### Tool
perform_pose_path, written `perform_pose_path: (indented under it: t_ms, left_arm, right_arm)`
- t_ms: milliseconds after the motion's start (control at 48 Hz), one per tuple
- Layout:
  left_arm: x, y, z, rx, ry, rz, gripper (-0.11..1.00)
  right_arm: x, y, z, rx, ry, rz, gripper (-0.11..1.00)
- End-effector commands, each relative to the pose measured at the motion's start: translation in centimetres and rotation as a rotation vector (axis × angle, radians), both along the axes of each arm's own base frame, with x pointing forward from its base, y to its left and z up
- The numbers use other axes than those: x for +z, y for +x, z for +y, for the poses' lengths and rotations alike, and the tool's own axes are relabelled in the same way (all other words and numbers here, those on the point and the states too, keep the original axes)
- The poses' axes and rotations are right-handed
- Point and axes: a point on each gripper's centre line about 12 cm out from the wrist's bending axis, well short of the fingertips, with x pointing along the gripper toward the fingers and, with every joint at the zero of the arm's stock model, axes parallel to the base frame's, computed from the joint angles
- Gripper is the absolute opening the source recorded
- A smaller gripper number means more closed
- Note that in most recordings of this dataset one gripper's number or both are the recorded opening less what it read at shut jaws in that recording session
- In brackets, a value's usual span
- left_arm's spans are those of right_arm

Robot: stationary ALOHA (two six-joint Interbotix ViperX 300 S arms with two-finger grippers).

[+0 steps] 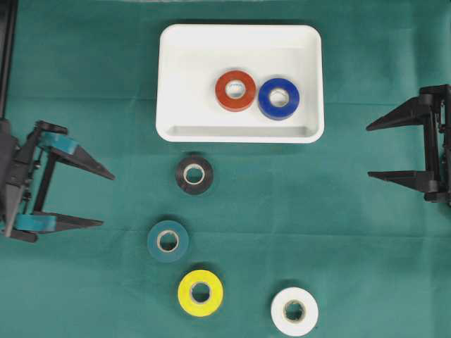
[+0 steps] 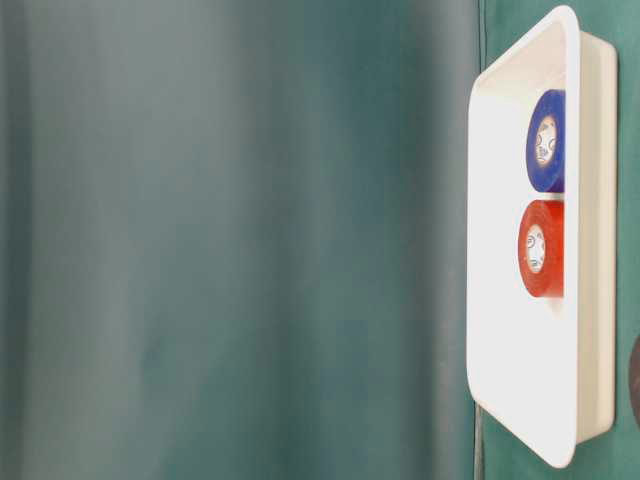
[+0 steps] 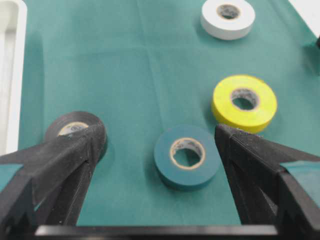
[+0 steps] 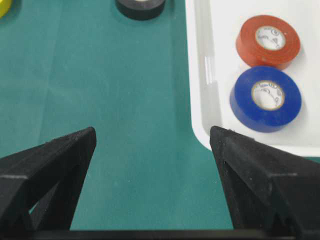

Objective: Pick up the tape from a random location and place it into the white case.
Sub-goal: 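Move the left gripper over the teal tape roll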

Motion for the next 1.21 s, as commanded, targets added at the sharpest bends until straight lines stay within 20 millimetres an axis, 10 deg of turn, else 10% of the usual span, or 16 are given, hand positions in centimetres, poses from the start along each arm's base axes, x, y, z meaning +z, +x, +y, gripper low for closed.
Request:
perform_pose_path:
  t_ms: [0, 438, 1189]
  left_arm:
    - [0.8, 1.5, -0.4, -0.004, -0.001, -0.019, 0.98]
    - [-0.1, 7.8, -2.0, -0.020, 0.025, 0.057, 0.98]
    - [1.0, 9.8, -2.9, -0.035, 0.101, 0.443, 0.98]
  right_arm:
    - [1.0, 0.5, 0.0, -0.001, 0.001, -0.031, 0.88]
    - [1.0, 0.5, 0.0, -0.001, 0.001, -0.028, 0.88]
    - [1.0, 0.5, 0.0, -0.001, 0.001, -0.025, 0.88]
